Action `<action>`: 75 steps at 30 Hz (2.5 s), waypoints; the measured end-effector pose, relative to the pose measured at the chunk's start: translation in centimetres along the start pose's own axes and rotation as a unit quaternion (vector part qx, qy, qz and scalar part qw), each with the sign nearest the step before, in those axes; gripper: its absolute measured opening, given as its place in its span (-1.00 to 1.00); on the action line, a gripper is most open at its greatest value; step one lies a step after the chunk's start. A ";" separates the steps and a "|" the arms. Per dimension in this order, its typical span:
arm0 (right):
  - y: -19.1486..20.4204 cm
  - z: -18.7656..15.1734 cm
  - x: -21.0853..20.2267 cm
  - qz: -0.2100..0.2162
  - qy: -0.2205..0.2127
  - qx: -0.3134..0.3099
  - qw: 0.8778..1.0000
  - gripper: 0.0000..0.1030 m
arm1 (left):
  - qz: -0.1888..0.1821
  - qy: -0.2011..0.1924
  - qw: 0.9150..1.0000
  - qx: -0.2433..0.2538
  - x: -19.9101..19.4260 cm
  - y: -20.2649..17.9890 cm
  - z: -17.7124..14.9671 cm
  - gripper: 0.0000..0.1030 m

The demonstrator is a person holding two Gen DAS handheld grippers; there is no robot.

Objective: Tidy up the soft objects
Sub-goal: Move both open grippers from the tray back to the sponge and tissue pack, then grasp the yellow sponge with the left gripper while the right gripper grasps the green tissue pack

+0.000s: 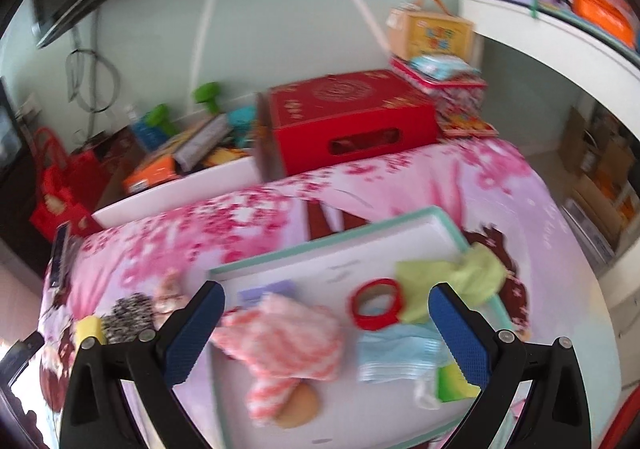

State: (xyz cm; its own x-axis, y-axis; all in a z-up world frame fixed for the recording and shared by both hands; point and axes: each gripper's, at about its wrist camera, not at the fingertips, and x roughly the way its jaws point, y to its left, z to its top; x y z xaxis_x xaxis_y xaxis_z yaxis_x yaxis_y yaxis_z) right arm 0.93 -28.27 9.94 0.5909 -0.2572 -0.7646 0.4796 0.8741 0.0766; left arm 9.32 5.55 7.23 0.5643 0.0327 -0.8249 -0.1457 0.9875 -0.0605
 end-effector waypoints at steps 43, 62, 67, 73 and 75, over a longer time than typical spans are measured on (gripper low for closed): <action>19.3 -9.5 9.7 0.116 0.149 -0.183 0.965 1.00 | 0.009 0.097 0.994 -0.040 7.3 2.9 -1.2 0.80; 20.4 -10.9 11.5 0.117 0.159 -0.197 0.960 1.00 | -0.013 0.126 0.992 -0.018 10.2 0.0 -1.3 0.80; 20.5 -11.1 12.1 0.111 0.163 -0.200 0.960 1.00 | -0.008 0.136 0.991 -0.016 11.3 -0.3 -1.4 0.80; 20.7 -11.2 12.2 0.105 0.157 -0.208 0.960 1.00 | 0.006 0.150 0.989 -0.014 12.3 -0.3 -1.7 0.80; 20.9 -11.3 12.3 0.104 0.157 -0.208 0.960 1.00 | 0.009 0.155 0.988 -0.017 12.5 -0.2 -1.7 0.80</action>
State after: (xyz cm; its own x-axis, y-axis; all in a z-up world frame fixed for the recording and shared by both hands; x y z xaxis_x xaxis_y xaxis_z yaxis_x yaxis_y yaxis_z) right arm 10.92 -8.54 -5.10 0.3900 0.0195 -0.9206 0.0337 0.9988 0.0354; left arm 15.00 5.46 -4.03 0.2867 -0.0036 -0.9580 -0.1837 0.9812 -0.0587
